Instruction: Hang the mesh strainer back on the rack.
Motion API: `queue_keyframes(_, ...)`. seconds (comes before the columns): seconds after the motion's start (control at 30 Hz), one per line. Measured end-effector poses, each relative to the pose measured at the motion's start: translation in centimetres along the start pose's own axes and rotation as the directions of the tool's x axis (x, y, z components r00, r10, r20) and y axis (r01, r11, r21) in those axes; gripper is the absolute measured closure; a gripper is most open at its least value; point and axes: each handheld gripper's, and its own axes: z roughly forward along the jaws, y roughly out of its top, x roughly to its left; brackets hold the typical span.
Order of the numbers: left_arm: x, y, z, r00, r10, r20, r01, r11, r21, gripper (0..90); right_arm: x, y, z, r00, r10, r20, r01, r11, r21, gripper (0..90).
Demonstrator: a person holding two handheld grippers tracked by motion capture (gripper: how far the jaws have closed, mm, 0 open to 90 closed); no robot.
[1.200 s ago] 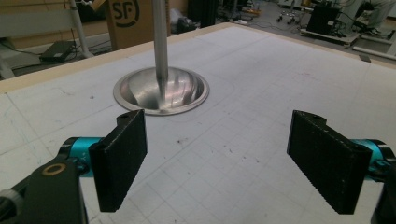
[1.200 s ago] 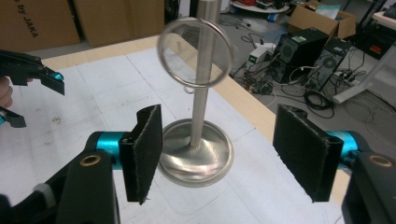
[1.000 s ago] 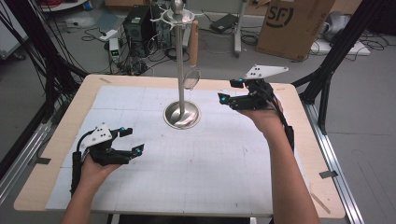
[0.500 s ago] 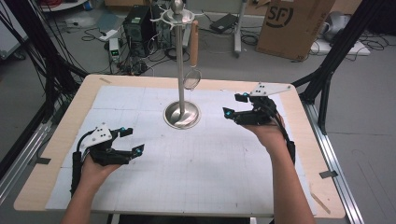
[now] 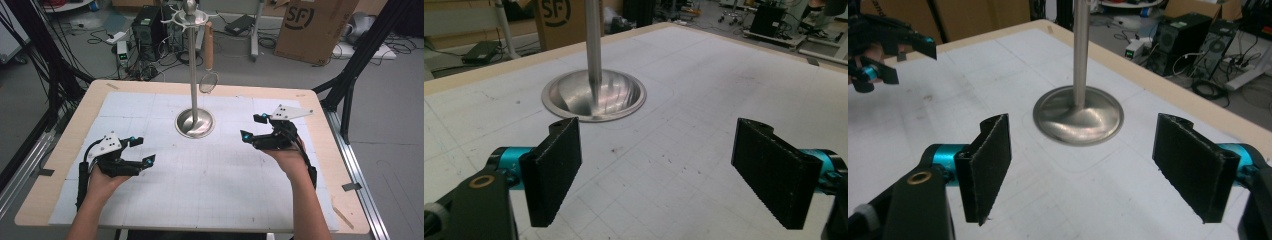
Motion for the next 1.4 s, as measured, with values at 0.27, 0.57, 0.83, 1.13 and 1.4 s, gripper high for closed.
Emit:
queue_keyframes(0.27, 0.2, 0.1, -0.2, 0.9999, -0.013, -0.004, 0.012, 0.9998, -0.012, 20.7, 0.5, -2.1, -0.2, 0.9998, 0.015, -0.01, -0.015, 1.0, 0.011, 21.1)
queue_keyframes(0.57, 0.1, 0.1, -0.1, 1.0, -0.008, -0.002, 0.008, 0.9999, -0.007, 20.7, 0.7, -3.9, -0.2, 0.9999, -0.014, -0.002, 0.014, 0.999, 0.053, 21.1)
queue_keyframes(0.83, 0.0, 0.2, -0.3, 1.0, -0.005, 0.001, 0.005, 0.9999, -0.009, 20.7, 0.6, -4.2, -0.2, 0.9999, -0.009, 0.005, 0.009, 0.998, 0.062, 21.1)
queue_keyframes(1.13, 0.1, 0.1, -0.3, 1.0, -0.007, -0.002, 0.007, 0.9999, -0.01, 20.7, 0.5, -4.5, 0.1, 1.0, -0.001, 0.006, 0.0, 0.997, 0.075, 21.1)
queue_keyframes(1.4, 0.0, 0.1, -0.2, 1.0, -0.005, -0.006, 0.005, 1.0, -0.007, 20.7, 0.5, -4.7, -0.2, 1.0, 0.002, 0.007, -0.003, 0.997, 0.074, 21.1)
